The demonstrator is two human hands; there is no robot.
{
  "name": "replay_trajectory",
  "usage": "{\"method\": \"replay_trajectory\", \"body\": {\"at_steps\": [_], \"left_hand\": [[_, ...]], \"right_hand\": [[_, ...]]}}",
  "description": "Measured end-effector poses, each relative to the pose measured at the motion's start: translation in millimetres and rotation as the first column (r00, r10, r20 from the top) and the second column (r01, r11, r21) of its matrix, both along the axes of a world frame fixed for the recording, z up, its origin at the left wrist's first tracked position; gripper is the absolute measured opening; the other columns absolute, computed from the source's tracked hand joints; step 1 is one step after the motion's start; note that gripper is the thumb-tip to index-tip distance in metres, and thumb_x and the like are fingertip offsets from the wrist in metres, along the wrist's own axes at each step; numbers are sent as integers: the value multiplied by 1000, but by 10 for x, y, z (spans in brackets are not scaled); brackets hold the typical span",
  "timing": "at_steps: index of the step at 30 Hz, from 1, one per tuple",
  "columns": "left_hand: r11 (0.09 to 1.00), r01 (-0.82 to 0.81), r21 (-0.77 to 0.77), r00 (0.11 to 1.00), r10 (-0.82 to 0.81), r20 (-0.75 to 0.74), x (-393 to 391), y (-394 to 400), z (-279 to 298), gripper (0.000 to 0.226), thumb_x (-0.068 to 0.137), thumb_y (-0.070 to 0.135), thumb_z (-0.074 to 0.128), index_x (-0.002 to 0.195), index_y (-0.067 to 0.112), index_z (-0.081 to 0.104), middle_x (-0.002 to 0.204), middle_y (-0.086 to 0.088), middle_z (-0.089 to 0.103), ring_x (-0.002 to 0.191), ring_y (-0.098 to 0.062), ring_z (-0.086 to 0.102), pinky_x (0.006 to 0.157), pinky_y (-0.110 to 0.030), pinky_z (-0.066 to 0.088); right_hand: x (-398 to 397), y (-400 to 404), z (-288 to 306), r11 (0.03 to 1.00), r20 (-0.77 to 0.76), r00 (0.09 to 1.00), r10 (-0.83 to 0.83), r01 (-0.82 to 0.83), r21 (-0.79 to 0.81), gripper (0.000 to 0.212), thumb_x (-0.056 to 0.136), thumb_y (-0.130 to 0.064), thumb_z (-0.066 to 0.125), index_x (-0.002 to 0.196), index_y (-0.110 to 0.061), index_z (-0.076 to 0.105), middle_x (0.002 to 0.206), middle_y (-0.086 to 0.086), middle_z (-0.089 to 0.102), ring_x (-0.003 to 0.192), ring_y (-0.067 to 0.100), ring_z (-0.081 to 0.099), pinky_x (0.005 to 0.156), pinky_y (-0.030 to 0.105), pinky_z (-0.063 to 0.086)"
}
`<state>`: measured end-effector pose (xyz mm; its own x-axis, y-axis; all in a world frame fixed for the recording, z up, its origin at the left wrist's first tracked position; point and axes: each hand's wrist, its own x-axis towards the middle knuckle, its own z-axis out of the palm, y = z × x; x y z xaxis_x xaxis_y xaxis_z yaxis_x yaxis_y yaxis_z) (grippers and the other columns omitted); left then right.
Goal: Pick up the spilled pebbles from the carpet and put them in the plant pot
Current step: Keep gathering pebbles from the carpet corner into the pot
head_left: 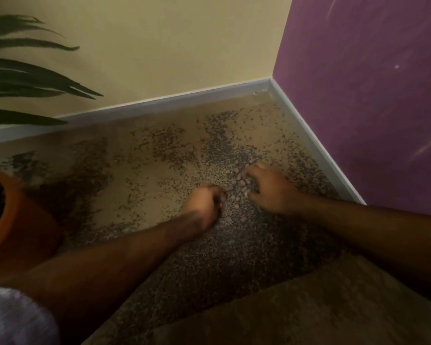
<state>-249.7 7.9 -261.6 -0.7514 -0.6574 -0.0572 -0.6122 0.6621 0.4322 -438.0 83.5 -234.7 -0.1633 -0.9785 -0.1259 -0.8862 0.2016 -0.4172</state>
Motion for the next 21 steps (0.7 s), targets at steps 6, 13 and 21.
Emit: {"method": "replay_trajectory", "body": {"at_steps": [6, 13, 21], "left_hand": [[958, -258, 126, 940, 279, -196, -31, -310, 13, 15, 85, 11, 59, 90, 23, 67, 103, 3, 58, 89, -8, 51, 79, -16, 39], [941, -311, 134, 937, 327, -122, -282, -564, 115, 50, 80, 10, 65, 128, 21, 60, 134, -1, 49, 117, -18, 52, 95, -16, 34], [959, -241, 152, 969, 247, -24, -325, -692, -21, 46, 83, 10, 61, 128, 17, 60, 132, -4, 44, 113, -19, 51, 93, -18, 37]], "right_hand": [[-83, -401, -95, 997, -65, 995, -78, 78, -8, 62, 84, -43, 59, 138, -20, 41, 137, 8, 46, 125, 29, 43, 103, 44, 41], [-181, -590, -163, 969, -32, 999, 13, -4, 246, 70, 92, -52, 45, 152, -31, 14, 161, 6, 13, 147, 33, 11, 117, 52, 18], [-167, -341, -222, 972, -140, 963, 232, -225, 65, 31, 90, -33, 53, 116, -17, 56, 112, 3, 51, 104, 21, 44, 88, 38, 44]]}}
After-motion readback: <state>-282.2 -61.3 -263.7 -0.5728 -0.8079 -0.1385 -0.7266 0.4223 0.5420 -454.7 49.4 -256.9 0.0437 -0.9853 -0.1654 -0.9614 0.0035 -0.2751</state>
